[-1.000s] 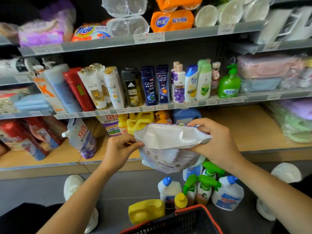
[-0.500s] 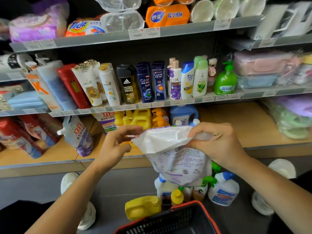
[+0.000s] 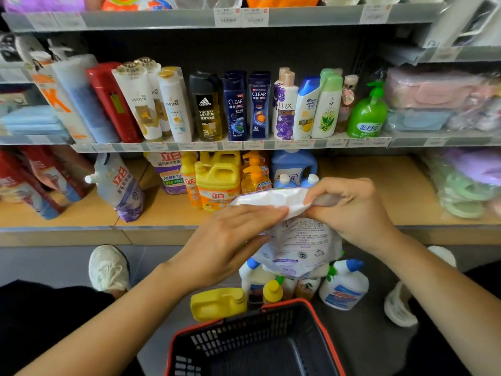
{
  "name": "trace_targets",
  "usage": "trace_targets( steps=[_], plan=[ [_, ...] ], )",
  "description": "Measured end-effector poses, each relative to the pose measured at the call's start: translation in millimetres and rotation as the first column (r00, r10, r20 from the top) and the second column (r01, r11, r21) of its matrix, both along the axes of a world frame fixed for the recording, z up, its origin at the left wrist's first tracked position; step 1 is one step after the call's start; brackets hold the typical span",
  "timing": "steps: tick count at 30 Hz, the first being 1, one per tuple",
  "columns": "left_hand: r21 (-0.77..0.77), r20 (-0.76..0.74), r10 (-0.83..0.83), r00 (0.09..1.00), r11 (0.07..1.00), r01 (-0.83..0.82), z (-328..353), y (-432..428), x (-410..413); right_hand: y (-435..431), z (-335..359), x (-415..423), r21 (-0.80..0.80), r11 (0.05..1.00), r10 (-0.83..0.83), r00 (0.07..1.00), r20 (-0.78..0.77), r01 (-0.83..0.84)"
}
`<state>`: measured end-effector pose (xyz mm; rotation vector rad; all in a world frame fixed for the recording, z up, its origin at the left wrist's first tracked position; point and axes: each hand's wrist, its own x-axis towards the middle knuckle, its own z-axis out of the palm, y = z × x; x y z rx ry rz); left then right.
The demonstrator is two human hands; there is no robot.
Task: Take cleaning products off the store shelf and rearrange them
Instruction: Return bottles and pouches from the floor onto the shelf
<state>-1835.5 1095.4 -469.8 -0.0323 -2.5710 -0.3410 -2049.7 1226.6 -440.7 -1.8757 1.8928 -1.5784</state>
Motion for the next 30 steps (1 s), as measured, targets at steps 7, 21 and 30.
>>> trace_targets(
  steps=[7,21,30],
  plan=[
    [0.090,-0.090,0.057,0.994,0.995,-0.049,-19.9,-28.4,10.3,0.2,0.4,-6.7,0.022,1.000,-0.014,1.000,-0.023,0.014],
    [0.729,-0.021,0.426,0.905,0.625,-0.277,-50.6,-52.3,16.8,-3.4,4.9,-12.6,0.046,0.997,-0.059,0.991,0.120,0.054],
    [0.896,0.316,0.059,0.947,0.310,-0.318,-116.3,-36.1,-10.2,-18.5,-0.2,-14.4,-0.031,0.997,-0.063,0.975,0.215,0.071]
  ],
)
